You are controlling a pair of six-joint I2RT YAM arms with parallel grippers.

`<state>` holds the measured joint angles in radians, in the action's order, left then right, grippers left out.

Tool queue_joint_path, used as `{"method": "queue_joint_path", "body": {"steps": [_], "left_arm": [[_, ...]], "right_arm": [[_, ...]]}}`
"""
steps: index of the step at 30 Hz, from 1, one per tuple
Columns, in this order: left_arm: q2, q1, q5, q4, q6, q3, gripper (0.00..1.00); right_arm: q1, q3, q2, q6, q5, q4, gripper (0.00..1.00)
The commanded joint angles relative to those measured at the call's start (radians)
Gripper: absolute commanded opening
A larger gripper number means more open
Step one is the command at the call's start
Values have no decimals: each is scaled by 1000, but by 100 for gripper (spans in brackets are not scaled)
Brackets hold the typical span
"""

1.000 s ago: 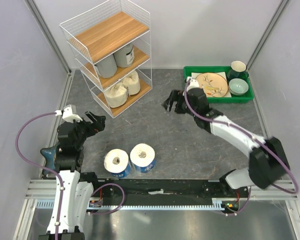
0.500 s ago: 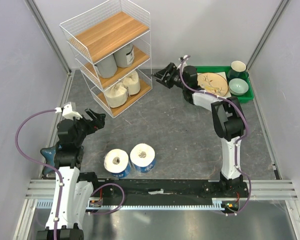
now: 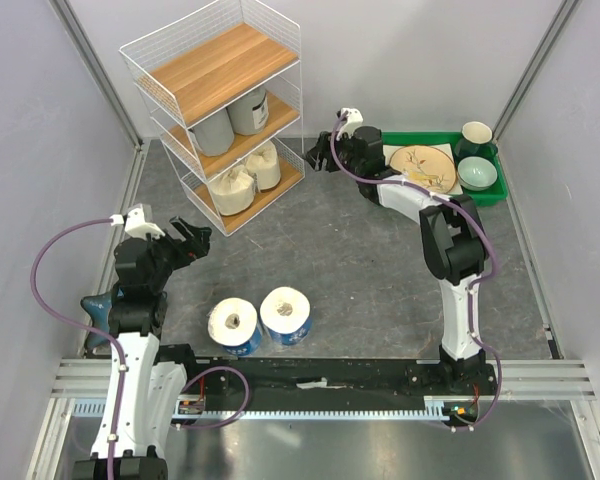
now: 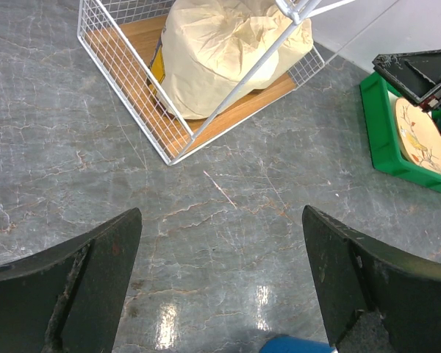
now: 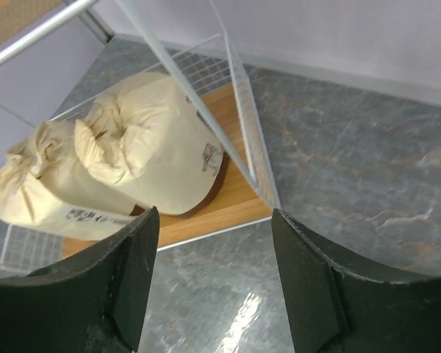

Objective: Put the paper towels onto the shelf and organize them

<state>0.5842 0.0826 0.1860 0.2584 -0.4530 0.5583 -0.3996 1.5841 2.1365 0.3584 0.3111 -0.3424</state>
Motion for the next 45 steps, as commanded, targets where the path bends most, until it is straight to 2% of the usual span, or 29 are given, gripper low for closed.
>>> {"method": "queue_joint_path", "body": {"steps": [1, 9, 18, 23, 29, 30, 33, 35, 36, 38, 45], "left_arm": [[11, -1, 13, -47, 4, 8, 97], [25, -3, 15, -53, 4, 11, 97], [35, -3, 9, -51, 20, 14, 97], [36, -3, 4, -50, 27, 11, 97], [35, -3, 6, -48, 19, 5, 97], [35, -1, 7, -48, 17, 5, 97], [34, -3, 12, -47, 16, 5, 97], [26, -1, 12, -45, 16, 5, 97], [25, -1, 9, -42, 16, 5, 97], [20, -3, 10, -38, 14, 0, 97], [-4, -3, 13, -16, 11, 2, 97]], "right_arm": [[-7, 4, 36, -111, -38, -148, 68], [-30, 145, 148, -127, -4, -155, 65], [-65, 266, 230, -176, -112, -132, 65], [-67, 350, 283, -171, -142, -103, 56], [-68, 369, 289, -193, -179, -76, 38], [-68, 367, 286, -199, -179, -69, 32], [-67, 358, 281, -214, -170, -53, 19], [-70, 332, 263, -217, -158, -55, 15], [-68, 318, 254, -219, -153, -58, 6], [-68, 260, 209, -220, -142, -72, 0], [-68, -65, 8, -223, -116, -180, 0]]}}
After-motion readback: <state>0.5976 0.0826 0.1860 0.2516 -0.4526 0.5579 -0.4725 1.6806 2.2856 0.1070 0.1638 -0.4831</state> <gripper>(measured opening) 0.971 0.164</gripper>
